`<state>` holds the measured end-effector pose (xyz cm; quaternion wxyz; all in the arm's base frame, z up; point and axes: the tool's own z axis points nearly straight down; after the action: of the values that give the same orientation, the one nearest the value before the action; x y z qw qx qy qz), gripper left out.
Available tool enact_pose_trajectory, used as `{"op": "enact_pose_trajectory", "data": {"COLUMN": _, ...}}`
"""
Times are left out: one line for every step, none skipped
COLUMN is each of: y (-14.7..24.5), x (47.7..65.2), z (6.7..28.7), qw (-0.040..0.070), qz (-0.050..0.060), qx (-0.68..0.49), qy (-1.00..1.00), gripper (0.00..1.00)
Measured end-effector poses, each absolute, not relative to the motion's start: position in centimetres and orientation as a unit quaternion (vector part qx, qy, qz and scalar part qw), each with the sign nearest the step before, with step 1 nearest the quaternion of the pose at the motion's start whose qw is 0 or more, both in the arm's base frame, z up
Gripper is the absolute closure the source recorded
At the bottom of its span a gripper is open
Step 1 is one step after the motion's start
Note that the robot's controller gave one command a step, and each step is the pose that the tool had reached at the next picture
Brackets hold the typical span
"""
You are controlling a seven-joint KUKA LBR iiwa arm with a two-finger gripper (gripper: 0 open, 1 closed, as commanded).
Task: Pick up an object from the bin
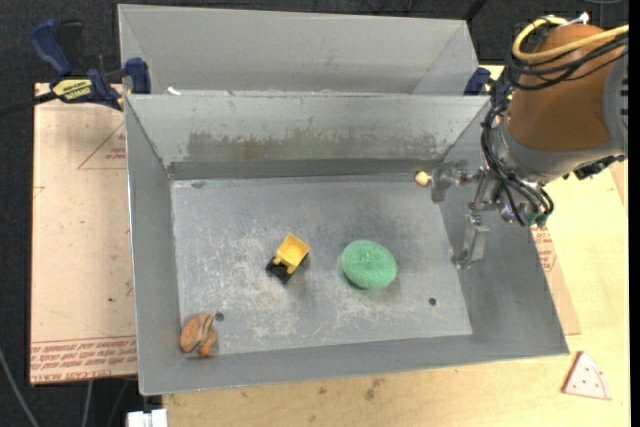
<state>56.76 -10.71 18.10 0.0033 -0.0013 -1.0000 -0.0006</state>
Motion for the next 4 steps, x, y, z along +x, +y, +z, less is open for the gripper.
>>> {"op": "enact_pose_trajectory", "data": {"y": -10.7, "x": 56.9, "z": 18.6, "qw": -0.001, "qz": 0.000, "qx": 0.000, "qy": -1.000, "gripper": 0.00}}
{"op": "enact_pose_trajectory", "data": {"y": -8.5, "x": 59.4, "z": 14.4, "qw": -0.006, "qz": 0.001, "qx": 0.012, "qy": -1.000, "gripper": 0.00}}
{"op": "enact_pose_trajectory", "data": {"y": -5.1, "x": 61.0, "z": 10.8, "qw": 0.001, "qz": -0.001, "qx": -0.021, "qy": -1.000, "gripper": 0.00}}
{"op": "enact_pose_trajectory", "data": {"y": -2.6, "x": 63.1, "z": 8.3, "qw": -0.004, "qz": -0.001, "qx": -0.035, "qy": -0.999, "gripper": 0.00}}
